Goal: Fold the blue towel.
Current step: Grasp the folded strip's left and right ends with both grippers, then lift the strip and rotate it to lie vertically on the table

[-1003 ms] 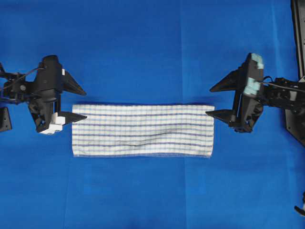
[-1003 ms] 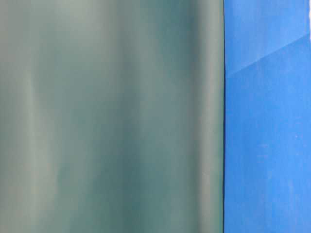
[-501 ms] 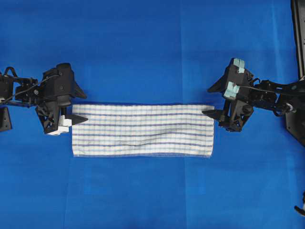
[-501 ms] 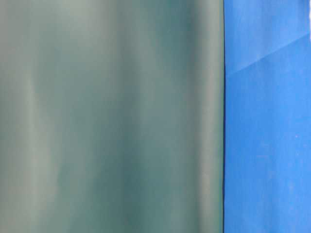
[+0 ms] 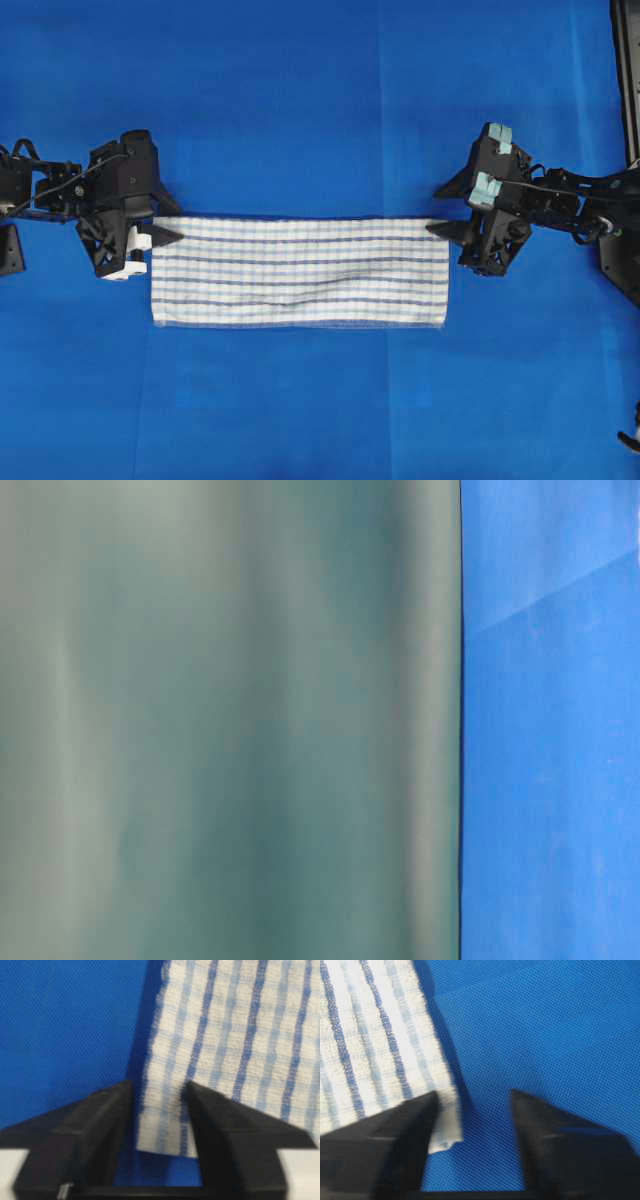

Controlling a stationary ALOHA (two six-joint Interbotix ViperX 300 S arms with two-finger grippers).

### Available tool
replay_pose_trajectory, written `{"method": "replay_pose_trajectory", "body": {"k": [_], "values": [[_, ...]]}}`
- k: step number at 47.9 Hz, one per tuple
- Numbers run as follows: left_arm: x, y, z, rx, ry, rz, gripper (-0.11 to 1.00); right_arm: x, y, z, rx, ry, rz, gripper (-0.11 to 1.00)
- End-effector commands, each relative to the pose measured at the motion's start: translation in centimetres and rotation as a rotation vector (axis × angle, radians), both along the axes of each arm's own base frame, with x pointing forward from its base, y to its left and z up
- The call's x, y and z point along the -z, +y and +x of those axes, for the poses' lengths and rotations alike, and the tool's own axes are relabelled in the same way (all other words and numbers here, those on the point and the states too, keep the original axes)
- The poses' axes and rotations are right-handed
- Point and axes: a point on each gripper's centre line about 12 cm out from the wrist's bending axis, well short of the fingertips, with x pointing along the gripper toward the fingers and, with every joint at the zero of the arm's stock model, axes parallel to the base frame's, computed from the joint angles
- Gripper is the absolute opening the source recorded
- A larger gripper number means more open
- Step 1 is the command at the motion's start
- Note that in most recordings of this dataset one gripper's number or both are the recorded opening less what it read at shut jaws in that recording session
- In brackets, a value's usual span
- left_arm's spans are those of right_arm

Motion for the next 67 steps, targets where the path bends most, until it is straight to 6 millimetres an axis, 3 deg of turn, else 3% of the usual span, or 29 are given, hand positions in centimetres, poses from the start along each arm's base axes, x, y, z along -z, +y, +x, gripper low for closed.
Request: {"method": "replay_pose_trajectory", "body": {"k": [1,6,11,24,37,53,67], "values": [[-0.2,0.0,0.0,-0.003,-0.002,-0.004,0.32,-0.4,0.6,0.4,-0.032,-0.019,-0.008,0.30],[-0.1,0.0,-0.2,-0.008,0.006,-0.008,0.18,-0.4,1.1,0.4,-0.051,-0.019,-0.008,0.06],[-0.1,-0.1,-0.2,-0.016,0.006,-0.015,0.11,-0.4,1.3,0.4,-0.052,-0.020,-0.004,-0.04],[-0.9,-0.1,0.2,-0.029,-0.010,-0.026,0.07,-1.5,1.2,0.6,-0.049,-0.063,-0.005,-0.05],[-5.5,-0.1,1.1,-0.026,-0.062,-0.029,0.07,-5.1,1.1,0.3,-0.055,-0.188,0.004,-0.05],[-9.9,-0.4,0.2,-0.013,-0.120,-0.030,0.07,-9.2,0.7,-1.0,-0.079,-0.284,0.013,-0.05],[-10.6,-1.1,0.5,-0.029,-0.157,-0.072,0.07,-9.5,-0.5,-1.3,-0.039,-0.292,0.003,-0.05]]}}
